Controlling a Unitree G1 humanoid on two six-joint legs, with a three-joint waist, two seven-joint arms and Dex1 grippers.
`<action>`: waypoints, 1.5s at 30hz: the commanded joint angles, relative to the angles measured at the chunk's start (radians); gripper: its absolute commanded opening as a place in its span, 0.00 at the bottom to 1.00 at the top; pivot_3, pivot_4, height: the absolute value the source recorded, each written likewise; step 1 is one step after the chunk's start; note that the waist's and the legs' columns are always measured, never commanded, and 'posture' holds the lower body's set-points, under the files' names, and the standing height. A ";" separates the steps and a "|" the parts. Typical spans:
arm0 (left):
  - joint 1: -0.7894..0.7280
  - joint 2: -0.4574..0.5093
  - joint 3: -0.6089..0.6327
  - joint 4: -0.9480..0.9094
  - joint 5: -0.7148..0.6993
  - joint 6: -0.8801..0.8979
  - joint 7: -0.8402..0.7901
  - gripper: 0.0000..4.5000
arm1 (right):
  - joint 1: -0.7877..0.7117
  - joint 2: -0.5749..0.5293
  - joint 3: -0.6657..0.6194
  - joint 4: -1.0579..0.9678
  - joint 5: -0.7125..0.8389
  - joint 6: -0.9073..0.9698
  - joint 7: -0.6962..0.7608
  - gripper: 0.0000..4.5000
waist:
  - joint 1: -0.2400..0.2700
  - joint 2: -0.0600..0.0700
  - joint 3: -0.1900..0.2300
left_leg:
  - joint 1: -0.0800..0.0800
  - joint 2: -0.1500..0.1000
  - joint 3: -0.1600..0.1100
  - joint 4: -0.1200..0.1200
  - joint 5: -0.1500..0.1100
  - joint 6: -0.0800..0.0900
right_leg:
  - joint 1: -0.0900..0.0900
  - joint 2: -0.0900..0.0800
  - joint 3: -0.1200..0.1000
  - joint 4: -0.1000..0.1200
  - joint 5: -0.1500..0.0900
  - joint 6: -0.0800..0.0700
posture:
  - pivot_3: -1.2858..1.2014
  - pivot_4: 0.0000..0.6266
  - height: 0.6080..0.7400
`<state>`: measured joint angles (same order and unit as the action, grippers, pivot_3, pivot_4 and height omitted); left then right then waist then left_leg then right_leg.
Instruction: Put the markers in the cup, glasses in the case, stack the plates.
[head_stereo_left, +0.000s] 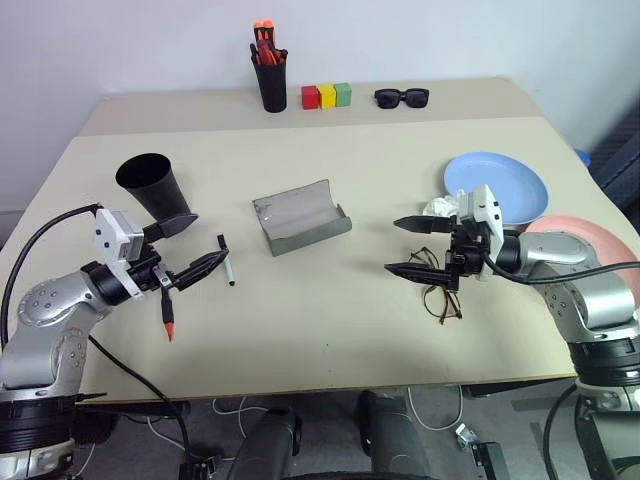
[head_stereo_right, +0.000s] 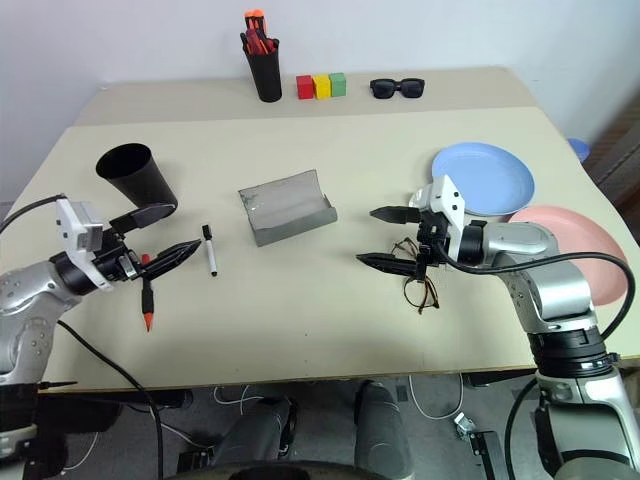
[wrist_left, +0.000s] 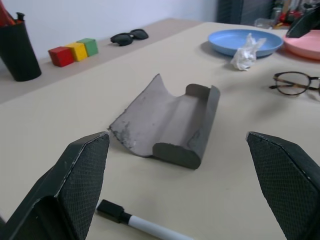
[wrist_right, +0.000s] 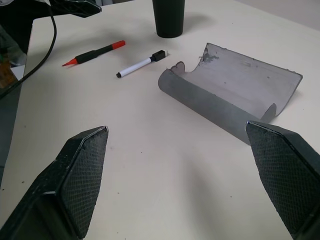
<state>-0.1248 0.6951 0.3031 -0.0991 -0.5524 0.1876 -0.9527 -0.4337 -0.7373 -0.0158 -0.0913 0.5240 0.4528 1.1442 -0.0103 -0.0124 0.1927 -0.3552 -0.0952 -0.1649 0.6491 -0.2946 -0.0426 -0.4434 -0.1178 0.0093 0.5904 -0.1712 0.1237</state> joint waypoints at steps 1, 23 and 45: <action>-0.008 0.000 0.025 -0.020 0.007 -0.017 0.020 1.00 | -0.022 -0.010 -0.020 -0.021 0.000 -0.011 0.002 0.99 | 0.000 0.000 0.000 | 0.000 0.000 0.000 0.000 0.000 0.000 | 0.000 0.000 0.000 0.000 0.000 0.000 | 0.52 0.24 1.00; 0.241 0.054 0.378 -0.390 -0.168 0.519 0.488 1.00 | -0.088 0.153 0.083 0.014 -0.068 -0.080 -0.021 0.99 | 0.001 -0.001 0.000 | 0.000 0.002 0.000 0.000 0.000 0.000 | 0.000 0.002 0.000 -0.001 0.000 0.000 | 0.52 0.24 1.00; 0.005 -0.385 0.370 -0.625 -0.345 1.401 1.344 1.00 | -0.023 0.219 0.101 -0.050 -0.084 -0.103 -0.081 0.99 | 0.001 -0.002 -0.001 | 0.002 0.001 0.001 0.001 -0.001 -0.003 | 0.000 0.005 0.002 0.002 0.001 -0.002 | 0.52 0.24 1.00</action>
<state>-0.1028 0.3277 0.6460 -0.7216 -0.9071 1.5353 0.3839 -0.4518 -0.5201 0.1020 -0.0883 0.4286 0.3583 1.0703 -0.0091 -0.0143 0.1919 -0.3533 -0.0939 -0.1638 0.6503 -0.2954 -0.0453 -0.4430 -0.1130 0.0112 0.5923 -0.1703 0.1221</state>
